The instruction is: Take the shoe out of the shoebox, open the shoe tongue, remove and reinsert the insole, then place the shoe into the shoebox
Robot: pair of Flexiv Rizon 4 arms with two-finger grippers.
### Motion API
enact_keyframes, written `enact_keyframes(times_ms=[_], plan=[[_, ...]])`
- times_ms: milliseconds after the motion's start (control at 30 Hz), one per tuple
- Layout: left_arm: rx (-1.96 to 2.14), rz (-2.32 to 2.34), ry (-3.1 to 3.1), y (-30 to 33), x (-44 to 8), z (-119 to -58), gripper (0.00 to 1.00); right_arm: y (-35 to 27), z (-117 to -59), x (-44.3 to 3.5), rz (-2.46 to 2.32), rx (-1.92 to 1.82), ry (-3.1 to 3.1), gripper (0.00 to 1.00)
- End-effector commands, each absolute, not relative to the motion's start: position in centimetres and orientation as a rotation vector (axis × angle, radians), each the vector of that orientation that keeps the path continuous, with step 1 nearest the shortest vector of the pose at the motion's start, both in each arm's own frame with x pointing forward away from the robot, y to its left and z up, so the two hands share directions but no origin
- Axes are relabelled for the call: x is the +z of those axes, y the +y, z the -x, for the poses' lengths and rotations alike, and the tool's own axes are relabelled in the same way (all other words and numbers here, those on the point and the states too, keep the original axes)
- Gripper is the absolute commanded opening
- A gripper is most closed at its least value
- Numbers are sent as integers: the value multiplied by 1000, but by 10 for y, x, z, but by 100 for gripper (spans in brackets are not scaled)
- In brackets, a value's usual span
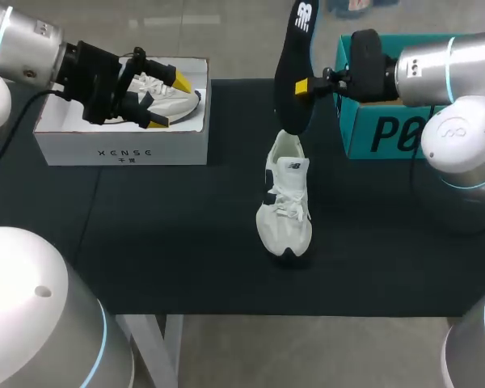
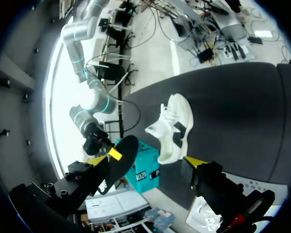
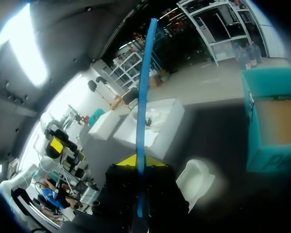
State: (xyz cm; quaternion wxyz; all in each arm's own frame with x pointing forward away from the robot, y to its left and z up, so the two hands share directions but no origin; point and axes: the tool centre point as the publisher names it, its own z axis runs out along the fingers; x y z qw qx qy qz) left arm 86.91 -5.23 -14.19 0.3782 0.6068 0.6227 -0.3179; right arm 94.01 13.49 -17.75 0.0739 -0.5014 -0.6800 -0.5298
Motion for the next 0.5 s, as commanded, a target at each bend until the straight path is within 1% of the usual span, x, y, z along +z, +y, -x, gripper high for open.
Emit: enact_keyframes(times_ms=[33, 267, 500], plan=[[-808, -1551, 1593, -53, -142, -868, 100, 137, -941, -177, 1513, -1586, -2044, 0], [-808, -1551, 1593, -53, -142, -868, 100, 137, -941, -177, 1513, -1586, -2044, 0], [-808, -1551, 1593, -53, -142, -868, 100, 141, -968, -217, 1521, -1579, -2080, 0]])
